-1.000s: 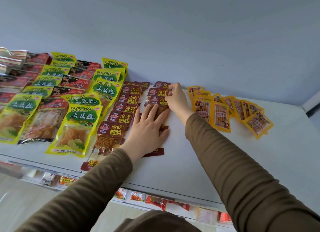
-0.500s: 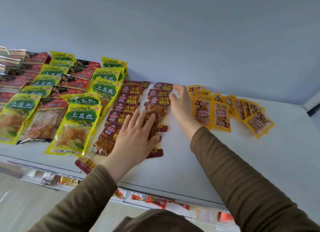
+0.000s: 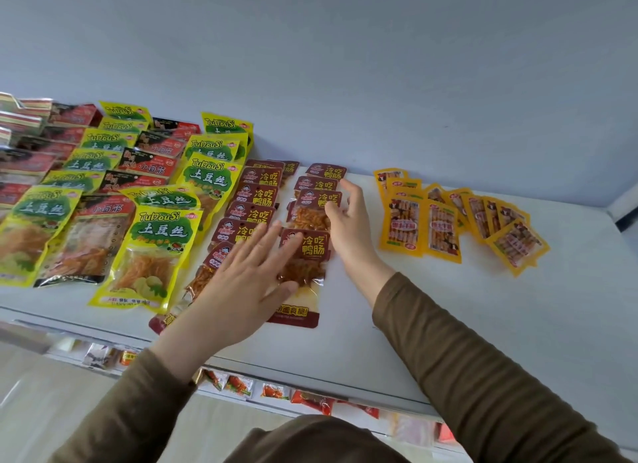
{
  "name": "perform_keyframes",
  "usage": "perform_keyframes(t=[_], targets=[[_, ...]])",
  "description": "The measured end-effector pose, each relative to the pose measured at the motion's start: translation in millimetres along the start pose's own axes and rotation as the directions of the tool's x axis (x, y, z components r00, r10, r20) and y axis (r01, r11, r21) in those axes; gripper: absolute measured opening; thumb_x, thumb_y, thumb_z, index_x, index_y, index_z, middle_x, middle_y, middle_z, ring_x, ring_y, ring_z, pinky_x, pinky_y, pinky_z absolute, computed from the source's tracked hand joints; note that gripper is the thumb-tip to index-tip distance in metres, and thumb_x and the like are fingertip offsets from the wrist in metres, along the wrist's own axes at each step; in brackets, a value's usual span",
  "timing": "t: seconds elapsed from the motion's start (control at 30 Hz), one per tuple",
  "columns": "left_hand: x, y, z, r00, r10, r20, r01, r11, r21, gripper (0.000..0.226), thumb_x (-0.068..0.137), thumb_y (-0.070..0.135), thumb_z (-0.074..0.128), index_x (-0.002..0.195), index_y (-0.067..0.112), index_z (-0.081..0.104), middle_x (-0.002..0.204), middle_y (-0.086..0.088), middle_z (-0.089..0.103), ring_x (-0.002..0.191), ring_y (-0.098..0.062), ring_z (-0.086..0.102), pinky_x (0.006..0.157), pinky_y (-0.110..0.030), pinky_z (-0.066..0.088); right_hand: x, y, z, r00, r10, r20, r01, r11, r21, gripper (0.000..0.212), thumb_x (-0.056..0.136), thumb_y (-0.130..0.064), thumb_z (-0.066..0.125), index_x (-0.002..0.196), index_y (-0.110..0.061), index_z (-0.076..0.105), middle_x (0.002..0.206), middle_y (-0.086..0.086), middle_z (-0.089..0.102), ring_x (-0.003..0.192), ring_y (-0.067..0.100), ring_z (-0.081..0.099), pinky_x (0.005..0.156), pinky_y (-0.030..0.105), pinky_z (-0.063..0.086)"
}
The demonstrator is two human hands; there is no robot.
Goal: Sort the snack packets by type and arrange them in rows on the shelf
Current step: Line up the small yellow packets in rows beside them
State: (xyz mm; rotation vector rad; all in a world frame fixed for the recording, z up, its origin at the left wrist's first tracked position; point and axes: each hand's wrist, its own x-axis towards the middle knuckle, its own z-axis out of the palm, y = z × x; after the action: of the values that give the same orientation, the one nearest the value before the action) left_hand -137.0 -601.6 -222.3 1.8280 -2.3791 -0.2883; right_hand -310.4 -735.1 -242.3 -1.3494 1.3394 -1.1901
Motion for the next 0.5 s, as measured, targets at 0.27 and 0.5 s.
perform_keyframes(t=[0.27,0.5], targets=[[-30.5,-48.5,4.0,0.964,-0.266,-0.019,0.267,0.962,0.061,0.082,0.091,0.079,0.006,0.161,0.039,-0.007,0.17,0.006,-0.019,0.153,-0.014,-0.028,0.125,-0.036,-0.013,15.6,-3.1,-5.0,0.996,-0.09,-0.025,0.08,0.962,-0.262,0.057,0.098,-0.025,0.063,0.148,-0.018,0.037,0.145,0.006,0.049,0.116,0.021,0.06,0.098,0.038,0.054],[-19.8,-25.0,0.2,0.91,-0.339,-0.24,0.364,0.929,0.067,0.08,0.098,0.071,0.007,0.165,0.027,0.009,0.172,-0.007,0.005,0.158,-0.027,-0.006,0.128,-0.047,0.001,24.0,0.4,-7.4,0.999,-0.006,0.031,0.014,0.961,-0.276,0.055,0.095,-0.013,0.066,0.144,-0.02,0.04,0.143,0.004,0.055,0.121,0.022,0.061,0.094,0.031,0.052]])
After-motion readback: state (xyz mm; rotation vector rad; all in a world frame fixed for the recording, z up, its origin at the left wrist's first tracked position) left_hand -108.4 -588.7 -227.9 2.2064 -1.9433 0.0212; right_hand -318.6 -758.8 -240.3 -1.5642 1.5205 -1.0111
